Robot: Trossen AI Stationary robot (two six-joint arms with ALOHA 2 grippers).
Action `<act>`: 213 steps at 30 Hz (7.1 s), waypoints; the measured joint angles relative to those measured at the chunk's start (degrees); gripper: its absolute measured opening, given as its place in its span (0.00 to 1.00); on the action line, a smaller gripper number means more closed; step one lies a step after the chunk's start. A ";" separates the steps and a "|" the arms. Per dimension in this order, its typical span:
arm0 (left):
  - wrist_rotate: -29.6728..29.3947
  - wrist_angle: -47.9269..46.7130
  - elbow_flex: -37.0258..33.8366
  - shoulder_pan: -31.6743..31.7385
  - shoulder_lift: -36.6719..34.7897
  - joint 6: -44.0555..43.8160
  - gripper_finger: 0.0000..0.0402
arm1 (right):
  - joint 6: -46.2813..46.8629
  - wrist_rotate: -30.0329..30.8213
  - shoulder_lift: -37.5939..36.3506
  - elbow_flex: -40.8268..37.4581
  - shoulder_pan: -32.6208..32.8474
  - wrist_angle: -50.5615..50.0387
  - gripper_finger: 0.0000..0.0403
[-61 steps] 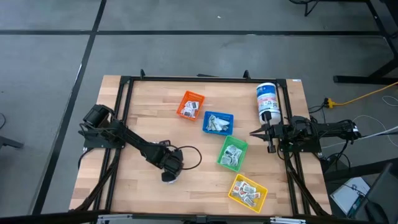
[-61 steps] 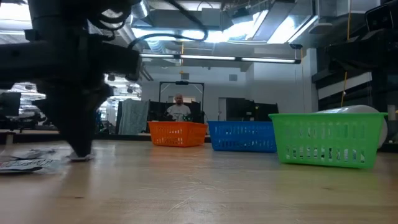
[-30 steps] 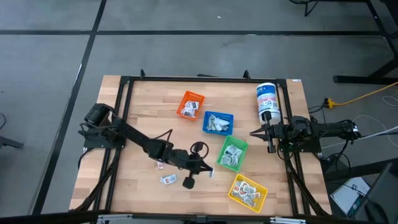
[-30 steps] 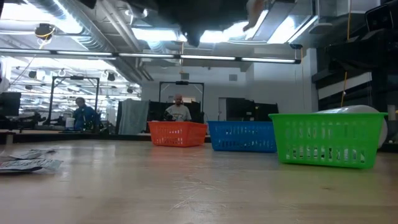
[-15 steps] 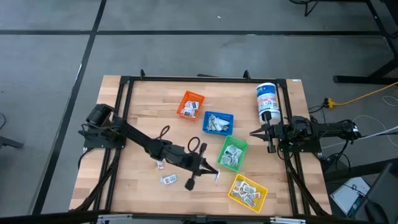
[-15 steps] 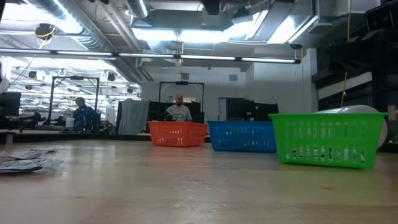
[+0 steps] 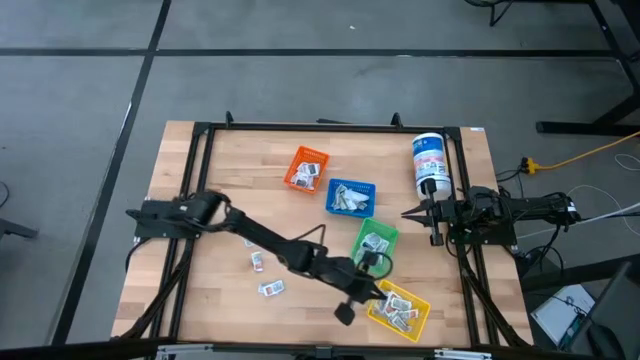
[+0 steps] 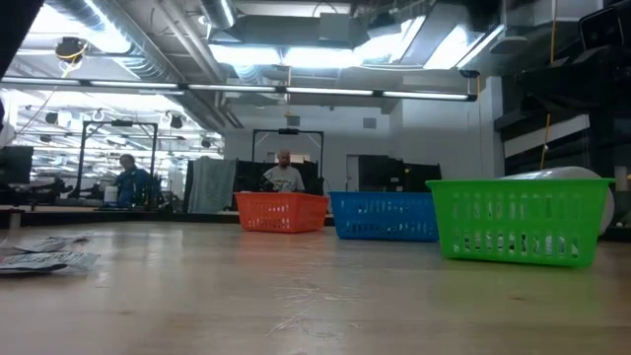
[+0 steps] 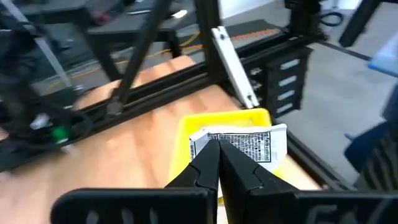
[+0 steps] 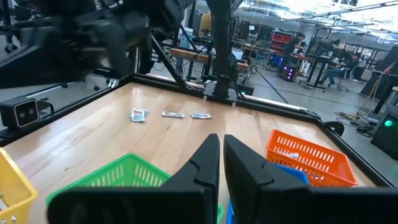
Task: Pick & Place First Aid Supplies
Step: Put the orange ointment pack into the yellow basket
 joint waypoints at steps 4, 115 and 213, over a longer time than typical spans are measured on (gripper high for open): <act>4.20 -0.97 5.36 0.30 4.16 0.83 0.01 | 0.01 0.00 0.00 0.00 0.00 0.01 0.06; -5.27 -48.81 -31.74 -11.72 -24.27 -57.95 0.26 | 0.00 0.00 0.00 0.00 0.02 -0.01 0.06; -6.50 -42.27 -31.70 -10.28 -19.92 -51.33 0.06 | 0.02 0.00 0.00 0.00 0.02 0.00 0.06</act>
